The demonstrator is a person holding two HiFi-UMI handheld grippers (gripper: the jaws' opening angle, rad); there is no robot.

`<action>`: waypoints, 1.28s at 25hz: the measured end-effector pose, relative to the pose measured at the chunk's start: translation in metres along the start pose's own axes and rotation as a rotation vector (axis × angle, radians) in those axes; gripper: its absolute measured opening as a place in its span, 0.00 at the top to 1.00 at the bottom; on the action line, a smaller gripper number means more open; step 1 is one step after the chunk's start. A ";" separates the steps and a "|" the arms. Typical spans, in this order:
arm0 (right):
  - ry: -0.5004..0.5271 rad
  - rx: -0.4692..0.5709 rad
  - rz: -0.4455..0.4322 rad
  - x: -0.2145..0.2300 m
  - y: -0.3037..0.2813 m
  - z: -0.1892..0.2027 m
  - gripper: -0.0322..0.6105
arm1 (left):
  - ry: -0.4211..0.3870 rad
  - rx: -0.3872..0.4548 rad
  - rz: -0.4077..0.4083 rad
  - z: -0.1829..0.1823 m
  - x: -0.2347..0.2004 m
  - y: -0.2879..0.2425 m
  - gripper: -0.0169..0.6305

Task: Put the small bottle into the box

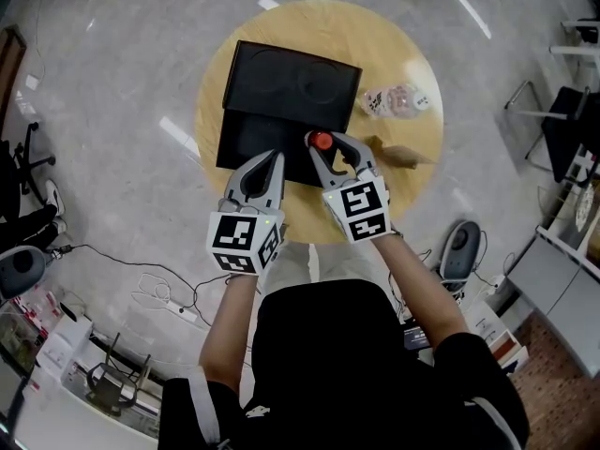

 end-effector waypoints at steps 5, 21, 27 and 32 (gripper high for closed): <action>0.028 0.008 -0.009 -0.001 0.000 0.001 0.74 | 0.004 -0.002 -0.002 0.001 -0.001 -0.004 0.96; 0.024 0.036 -0.015 -0.007 0.000 0.006 0.74 | 0.013 -0.003 -0.014 0.007 0.002 -0.004 0.96; 0.019 0.035 -0.035 -0.009 -0.001 0.005 0.73 | 0.014 0.002 -0.018 0.006 0.001 -0.002 0.96; 0.004 0.017 -0.042 -0.012 0.001 0.007 0.72 | 0.016 0.003 -0.021 0.007 0.002 0.001 0.96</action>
Point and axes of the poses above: the fingertips, and each gripper's own axes: y backward along the fingers, x to its right, z out of its underside, the point moved 7 cm from there along y, backward along the fingers, and after that the axes turned 10 degrees about x, right-handed, at the moved point
